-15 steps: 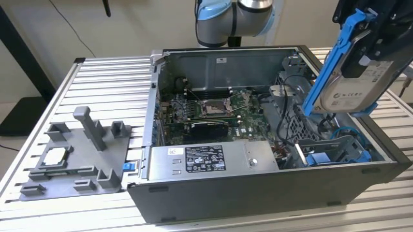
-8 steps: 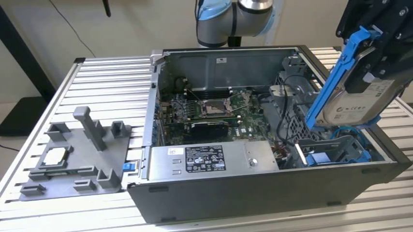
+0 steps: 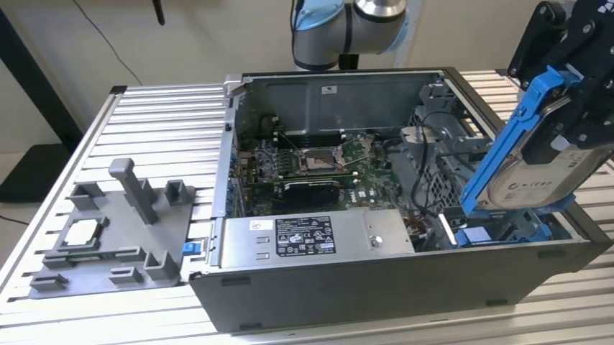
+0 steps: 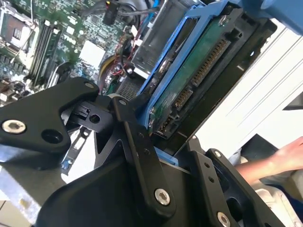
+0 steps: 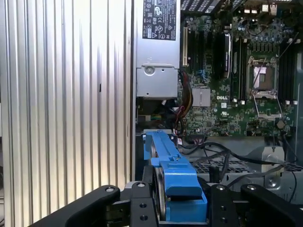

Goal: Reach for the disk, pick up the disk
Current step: 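Pick up the disk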

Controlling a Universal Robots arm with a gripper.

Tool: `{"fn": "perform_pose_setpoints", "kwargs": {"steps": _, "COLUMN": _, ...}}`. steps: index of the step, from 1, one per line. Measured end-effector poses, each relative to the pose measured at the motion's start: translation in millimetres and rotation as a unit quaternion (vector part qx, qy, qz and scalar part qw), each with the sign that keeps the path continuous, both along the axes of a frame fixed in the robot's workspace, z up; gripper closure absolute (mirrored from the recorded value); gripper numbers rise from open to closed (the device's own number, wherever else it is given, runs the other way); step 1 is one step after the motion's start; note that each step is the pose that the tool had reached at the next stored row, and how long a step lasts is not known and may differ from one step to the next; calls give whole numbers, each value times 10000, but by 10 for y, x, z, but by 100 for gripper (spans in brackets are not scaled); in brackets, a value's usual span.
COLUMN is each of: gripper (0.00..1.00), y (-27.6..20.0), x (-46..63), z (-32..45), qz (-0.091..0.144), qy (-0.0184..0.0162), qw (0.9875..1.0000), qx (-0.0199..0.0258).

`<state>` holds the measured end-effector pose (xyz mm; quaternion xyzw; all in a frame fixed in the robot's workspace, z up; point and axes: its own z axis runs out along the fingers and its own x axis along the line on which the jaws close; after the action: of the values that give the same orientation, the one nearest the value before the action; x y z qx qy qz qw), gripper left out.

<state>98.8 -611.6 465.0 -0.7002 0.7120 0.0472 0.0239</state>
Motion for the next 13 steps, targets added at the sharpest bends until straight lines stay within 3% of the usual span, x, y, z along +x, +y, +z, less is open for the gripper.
{"fn": "perform_pose_setpoints", "kwargs": {"steps": 3, "gripper": 100, "y": -25, "x": 0, "z": -19, "qz": 0, "qy": 0, "qw": 10000, "qx": 1}}
{"fn": "perform_pose_setpoints", "kwargs": {"steps": 13, "gripper": 100, "y": -27, "x": 0, "z": -40, "qz": 0, "qy": 0, "qw": 10000, "qx": 1}}
